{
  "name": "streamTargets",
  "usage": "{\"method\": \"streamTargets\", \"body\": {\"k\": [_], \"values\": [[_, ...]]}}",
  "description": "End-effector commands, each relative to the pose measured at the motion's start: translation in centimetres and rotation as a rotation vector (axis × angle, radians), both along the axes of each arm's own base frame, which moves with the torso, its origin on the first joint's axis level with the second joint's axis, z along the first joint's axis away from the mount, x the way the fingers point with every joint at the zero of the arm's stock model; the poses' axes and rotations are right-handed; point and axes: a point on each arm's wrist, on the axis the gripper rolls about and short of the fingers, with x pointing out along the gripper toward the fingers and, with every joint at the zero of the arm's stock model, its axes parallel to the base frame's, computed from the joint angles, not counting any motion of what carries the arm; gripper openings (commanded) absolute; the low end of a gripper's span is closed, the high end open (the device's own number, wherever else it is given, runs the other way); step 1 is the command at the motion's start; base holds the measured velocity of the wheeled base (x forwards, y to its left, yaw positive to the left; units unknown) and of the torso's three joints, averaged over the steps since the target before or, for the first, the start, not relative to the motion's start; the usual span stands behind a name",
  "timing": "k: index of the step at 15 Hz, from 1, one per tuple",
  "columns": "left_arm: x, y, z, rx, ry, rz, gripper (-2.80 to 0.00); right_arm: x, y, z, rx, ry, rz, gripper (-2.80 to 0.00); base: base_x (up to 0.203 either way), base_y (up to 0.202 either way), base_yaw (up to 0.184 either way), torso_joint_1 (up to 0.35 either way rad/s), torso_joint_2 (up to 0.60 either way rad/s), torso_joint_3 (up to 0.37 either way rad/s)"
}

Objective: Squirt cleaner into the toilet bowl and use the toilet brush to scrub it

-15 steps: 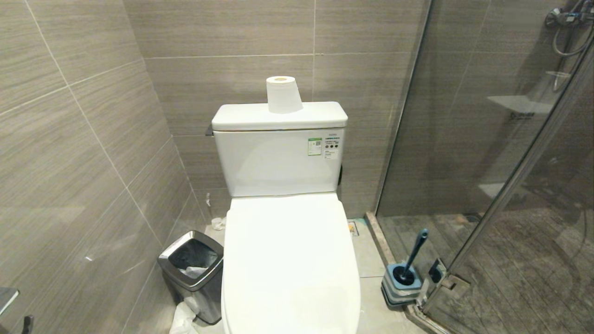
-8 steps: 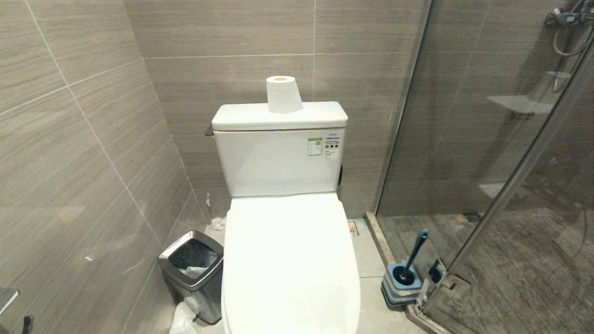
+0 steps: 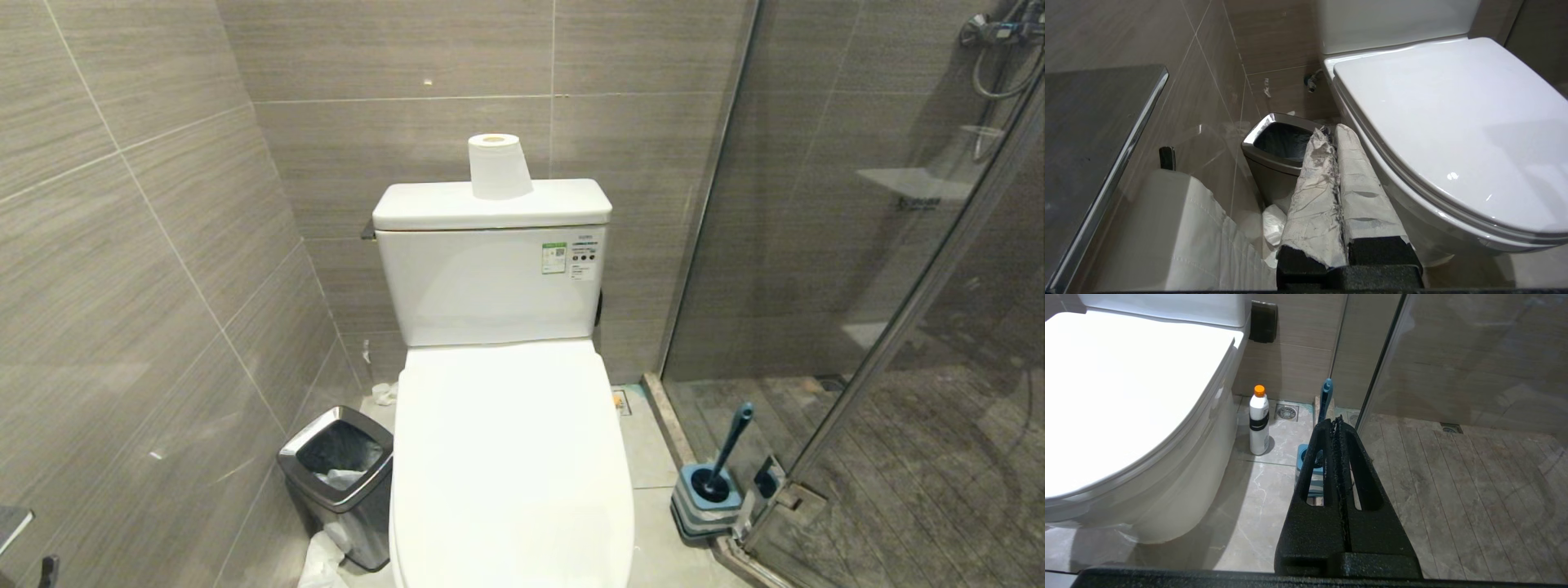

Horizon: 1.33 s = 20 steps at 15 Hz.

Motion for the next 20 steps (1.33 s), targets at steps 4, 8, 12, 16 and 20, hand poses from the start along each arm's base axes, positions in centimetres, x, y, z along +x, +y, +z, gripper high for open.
{"method": "streamTargets", "body": {"k": [4,8,12,16,20], "values": [[0.02,0.08,-0.02,-0.089,0.003,0.037,-2.8,0.01,0.0,0.0,-0.002,0.001,0.001,-2.8,0.0,0.0,0.0,0.0,0.0,0.0],[0.01,0.08,0.02,-0.089,0.001,0.037,-2.8,0.01,0.0,0.0,-0.001,0.002,0.001,-2.8,0.0,0.0,0.0,0.0,0.0,0.0],[0.01,0.08,0.03,-0.089,0.0,0.037,-2.8,0.01,0.0,0.0,-0.002,0.001,0.001,-2.8,0.0,0.0,0.0,0.0,0.0,0.0],[0.02,0.08,0.0,-0.089,0.001,0.037,-2.8,0.02,0.0,0.01,0.0,0.002,0.001,-2.8,0.0,0.0,0.0,0.0,0.0,0.0],[0.02,0.08,0.01,-0.089,0.001,0.037,-2.8,0.01,0.0,0.0,-0.001,0.001,-0.001,-2.8,0.0,0.0,0.0,0.0,0.0,0.0]]}}
